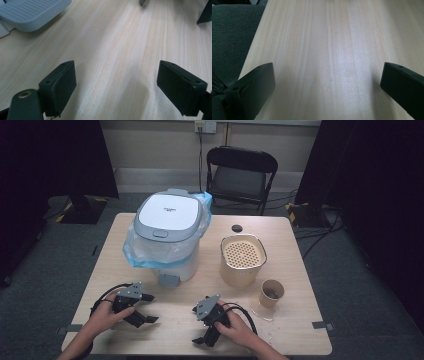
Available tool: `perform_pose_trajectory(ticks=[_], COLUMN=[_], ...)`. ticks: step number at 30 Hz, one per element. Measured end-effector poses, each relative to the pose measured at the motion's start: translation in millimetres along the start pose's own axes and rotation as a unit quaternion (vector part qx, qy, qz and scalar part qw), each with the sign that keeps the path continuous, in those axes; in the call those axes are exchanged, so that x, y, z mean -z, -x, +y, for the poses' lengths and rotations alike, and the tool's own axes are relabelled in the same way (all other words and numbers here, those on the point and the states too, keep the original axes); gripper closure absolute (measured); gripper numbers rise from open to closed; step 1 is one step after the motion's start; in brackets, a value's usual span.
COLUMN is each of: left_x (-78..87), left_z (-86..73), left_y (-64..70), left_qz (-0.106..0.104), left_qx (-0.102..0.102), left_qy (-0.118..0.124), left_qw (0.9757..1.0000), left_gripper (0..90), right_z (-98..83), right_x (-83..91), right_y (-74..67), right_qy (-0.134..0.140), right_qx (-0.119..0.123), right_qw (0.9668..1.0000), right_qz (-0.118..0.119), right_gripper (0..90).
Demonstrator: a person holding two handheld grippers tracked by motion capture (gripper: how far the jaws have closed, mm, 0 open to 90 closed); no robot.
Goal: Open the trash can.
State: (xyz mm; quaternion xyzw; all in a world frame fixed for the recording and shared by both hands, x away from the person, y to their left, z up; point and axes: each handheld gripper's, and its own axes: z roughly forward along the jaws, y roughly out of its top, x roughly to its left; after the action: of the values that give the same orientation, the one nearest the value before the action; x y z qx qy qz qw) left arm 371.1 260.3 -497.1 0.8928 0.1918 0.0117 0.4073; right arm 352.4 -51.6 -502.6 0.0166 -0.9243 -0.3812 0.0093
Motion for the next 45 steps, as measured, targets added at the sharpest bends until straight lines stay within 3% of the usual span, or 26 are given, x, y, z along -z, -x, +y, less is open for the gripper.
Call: perform_pose_trajectory(ticks=[5, 7, 12, 14, 16, 21, 23, 27, 32, 40, 45], left_x=[-1.0, -2.3, -2.5, 0.4, 4.1, 14.5, 19.0, 28.6, 35.5, 50.4, 60.9], left_z=[2.4, 2.7, 5.1, 7.9, 10.3, 16.3, 19.2, 25.7, 31.7, 44.2, 56.9], left_y=[1.5, 1.9, 2.8, 3.6, 3.7, 3.1, 2.9, 3.2, 2.9, 4.8, 5.2], left_qz=[-0.003, -0.008, -0.008, -0.016, -0.011, -0.015, -0.018, -0.022, -0.010, -0.008, -0.007], left_qx=[-0.007, 0.002, -0.005, -0.001, -0.002, 0.011, 0.030, 0.038, 0.038, 0.040, 0.041], left_qy=[-0.010, -0.002, -0.005, 0.007, 0.011, 0.036, 0.039, 0.050, 0.039, 0.027, 0.032], left_qw=[0.9999, 1.0000, 0.9999, 0.9999, 0.9999, 0.9992, 0.9986, 0.9978, 0.9985, 0.9988, 0.9986], left_gripper=[15.5, 15.8, 16.8, 17.1, 17.4, 17.6, 17.6, 18.6, 17.7, 18.3, 18.3], right_z=[0.6, 0.6, 0.6, 0.9, 1.1, 1.2, 1.3, 1.3, 1.3, 1.3, 1.3], right_x=[-0.6, -0.7, -0.6, -0.8, -1.1, -1.1, -1.1, -1.1, -1.0, -1.0, -1.1], right_y=[-0.6, -0.9, -0.7, -1.4, -1.9, -2.2, -2.2, -2.3, -2.5, -2.6, -2.3], right_qy=[0.000, 0.000, 0.001, 0.001, 0.001, 0.001, 0.000, 0.000, -0.001, -0.001, 0.000], right_qx=[-0.007, -0.009, -0.010, -0.014, -0.016, -0.017, -0.017, -0.015, -0.017, -0.018, -0.016], right_qw=[0.9999, 0.9999, 0.9999, 0.9998, 0.9998, 0.9997, 0.9997, 0.9998, 0.9997, 0.9997, 0.9997], right_qz=[-0.008, -0.010, -0.009, -0.012, -0.014, -0.015, -0.016, -0.016, -0.016, -0.016, -0.016], right_gripper=[0.0, 0.0, 0.0, 0.0, 0.0, 0.0, 0.0, 0.0, 0.0, 0.0, 0.0])
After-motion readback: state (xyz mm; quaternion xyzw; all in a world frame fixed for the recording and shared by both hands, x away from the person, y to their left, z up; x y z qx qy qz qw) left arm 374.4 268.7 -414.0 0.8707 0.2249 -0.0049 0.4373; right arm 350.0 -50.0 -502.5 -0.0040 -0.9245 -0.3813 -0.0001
